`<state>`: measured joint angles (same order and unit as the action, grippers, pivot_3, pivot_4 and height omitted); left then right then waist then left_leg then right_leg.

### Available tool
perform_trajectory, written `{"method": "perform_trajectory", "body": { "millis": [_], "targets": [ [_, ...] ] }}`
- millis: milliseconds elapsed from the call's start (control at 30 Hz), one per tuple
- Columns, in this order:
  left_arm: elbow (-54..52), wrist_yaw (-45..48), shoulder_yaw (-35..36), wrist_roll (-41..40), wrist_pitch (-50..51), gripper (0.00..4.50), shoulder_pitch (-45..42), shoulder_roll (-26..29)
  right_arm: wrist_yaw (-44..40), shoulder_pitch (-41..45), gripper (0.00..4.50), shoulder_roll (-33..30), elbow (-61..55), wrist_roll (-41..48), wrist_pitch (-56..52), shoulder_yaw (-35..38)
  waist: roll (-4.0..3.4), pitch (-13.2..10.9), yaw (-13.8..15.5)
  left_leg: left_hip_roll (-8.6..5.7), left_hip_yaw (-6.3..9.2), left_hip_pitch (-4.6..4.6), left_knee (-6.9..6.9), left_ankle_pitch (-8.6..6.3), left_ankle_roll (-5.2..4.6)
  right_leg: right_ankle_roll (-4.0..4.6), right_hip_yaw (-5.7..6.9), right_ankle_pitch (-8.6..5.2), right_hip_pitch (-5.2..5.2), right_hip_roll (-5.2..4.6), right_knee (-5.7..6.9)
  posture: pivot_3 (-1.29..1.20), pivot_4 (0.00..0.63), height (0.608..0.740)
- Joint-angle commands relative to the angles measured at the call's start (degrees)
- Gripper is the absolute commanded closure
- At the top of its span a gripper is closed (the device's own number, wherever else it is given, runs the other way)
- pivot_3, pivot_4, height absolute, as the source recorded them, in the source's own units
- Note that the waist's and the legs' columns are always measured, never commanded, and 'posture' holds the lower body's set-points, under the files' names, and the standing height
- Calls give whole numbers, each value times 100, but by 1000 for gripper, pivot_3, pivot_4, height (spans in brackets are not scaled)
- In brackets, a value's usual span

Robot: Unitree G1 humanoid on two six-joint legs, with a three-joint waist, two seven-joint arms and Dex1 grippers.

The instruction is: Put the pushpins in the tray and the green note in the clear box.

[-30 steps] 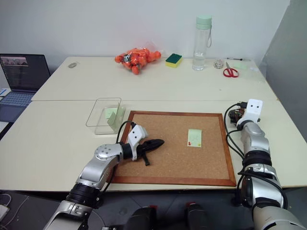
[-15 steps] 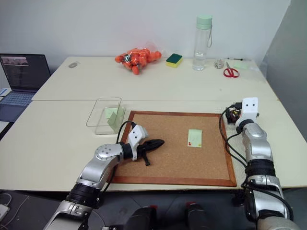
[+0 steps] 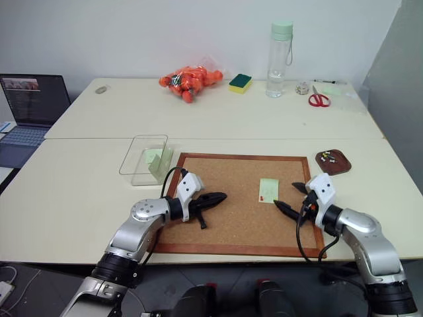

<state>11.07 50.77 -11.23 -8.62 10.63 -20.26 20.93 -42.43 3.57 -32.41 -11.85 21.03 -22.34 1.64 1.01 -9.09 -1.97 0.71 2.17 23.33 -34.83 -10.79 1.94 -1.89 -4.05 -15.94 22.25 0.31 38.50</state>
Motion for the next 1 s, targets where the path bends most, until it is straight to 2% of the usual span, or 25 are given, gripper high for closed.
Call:
{"method": "perform_trajectory", "body": {
  "millis": [33,267,333,1000],
  "targets": [
    [294,13,-245,176,102,4500,111,-53,63,12,45,111,-236,-150,221,-150,0,0,11,0,0,0,0,-1,2,0,0,0,0,0,-1,0,150,740],
    [317,3,-236,181,70,4500,122,-51,134,130,45,267,104,-497,602,-352,0,0,24,-2,1,0,0,-7,11,-5,2,1,-2,-1,-6,0,150,740],
    [304,-1,-234,176,71,4500,130,-45,80,112,328,257,140,-492,628,-363,0,0,24,-2,1,1,0,-7,12,-6,2,1,-4,-2,-9,0,150,740],
    [304,-3,-217,181,77,4500,104,-9,-2,156,4276,306,458,-603,850,-459,-1,1,23,0,8,0,1,-9,13,-8,10,2,-18,5,-37,0,150,740]
  ]
}}
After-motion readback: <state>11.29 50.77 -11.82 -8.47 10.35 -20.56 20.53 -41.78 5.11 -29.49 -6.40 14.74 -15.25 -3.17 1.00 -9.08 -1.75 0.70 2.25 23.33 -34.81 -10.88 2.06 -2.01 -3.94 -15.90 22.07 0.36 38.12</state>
